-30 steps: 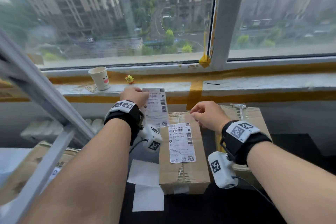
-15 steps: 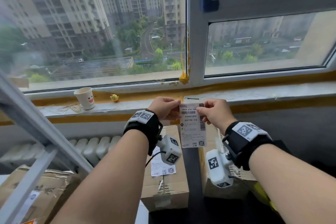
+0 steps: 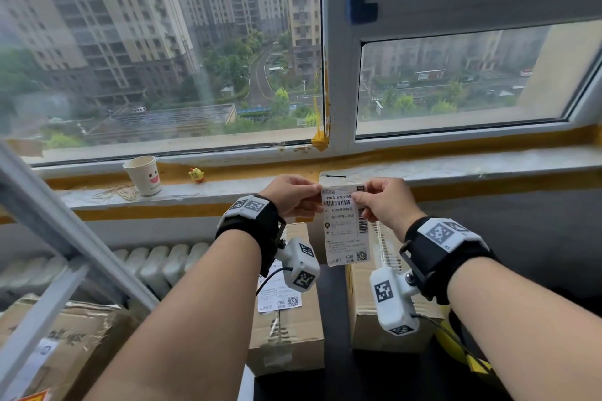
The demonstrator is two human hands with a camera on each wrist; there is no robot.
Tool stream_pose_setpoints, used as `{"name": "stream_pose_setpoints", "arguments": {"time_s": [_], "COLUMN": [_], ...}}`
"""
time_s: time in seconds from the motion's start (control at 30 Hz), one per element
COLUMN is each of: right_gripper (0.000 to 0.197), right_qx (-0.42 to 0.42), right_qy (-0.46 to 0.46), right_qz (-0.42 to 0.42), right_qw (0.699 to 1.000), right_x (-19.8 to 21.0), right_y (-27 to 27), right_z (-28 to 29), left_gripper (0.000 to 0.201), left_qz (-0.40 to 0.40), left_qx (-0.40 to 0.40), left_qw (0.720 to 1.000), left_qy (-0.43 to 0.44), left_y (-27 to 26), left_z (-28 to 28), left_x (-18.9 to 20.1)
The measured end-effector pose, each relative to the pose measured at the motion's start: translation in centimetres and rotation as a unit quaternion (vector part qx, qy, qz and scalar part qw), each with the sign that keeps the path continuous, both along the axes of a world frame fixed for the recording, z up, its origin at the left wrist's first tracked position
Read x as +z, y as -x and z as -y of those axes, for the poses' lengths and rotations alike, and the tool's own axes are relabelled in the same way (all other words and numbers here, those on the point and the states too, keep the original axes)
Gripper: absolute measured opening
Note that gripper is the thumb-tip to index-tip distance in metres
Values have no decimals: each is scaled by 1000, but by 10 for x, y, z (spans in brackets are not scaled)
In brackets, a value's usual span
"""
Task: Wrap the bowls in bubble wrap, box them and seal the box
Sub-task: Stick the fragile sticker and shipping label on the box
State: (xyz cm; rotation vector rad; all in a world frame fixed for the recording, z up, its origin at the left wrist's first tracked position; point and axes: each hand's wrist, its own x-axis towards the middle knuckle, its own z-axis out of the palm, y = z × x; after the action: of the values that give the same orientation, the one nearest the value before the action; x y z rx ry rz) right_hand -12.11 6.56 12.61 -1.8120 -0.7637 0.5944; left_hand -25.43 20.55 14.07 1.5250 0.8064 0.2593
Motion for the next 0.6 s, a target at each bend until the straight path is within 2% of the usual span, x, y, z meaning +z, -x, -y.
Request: {"name": "stream_pose_setpoints", "arguments": {"time_s": [0.17,0.3,0.43,0.6], "right_gripper": [7,10,12,18], "right_qx": [4,1,2,53], "right_qy": [0,1,2,14], "right_qz": [-2,-2,2,14], "right_qw": [1000,1000,1000,998], "right_x": [0,-2,-4,-2], "right_y": [-2,-4,-6,-6], "right_z": [2,3,5,10], "left_gripper": [10,24,9,9], "left_qz": [-2,5,0,-13], "left_qx": [-2,2,-15,-12], "left_qw": [1000,1000,1000,999], "left_qy": [-1,11,12,-37], "left_y": [-1,-3,-4,-9], "left_z": [5,7,9,12], "left_x": [0,1,-1,-5]}}
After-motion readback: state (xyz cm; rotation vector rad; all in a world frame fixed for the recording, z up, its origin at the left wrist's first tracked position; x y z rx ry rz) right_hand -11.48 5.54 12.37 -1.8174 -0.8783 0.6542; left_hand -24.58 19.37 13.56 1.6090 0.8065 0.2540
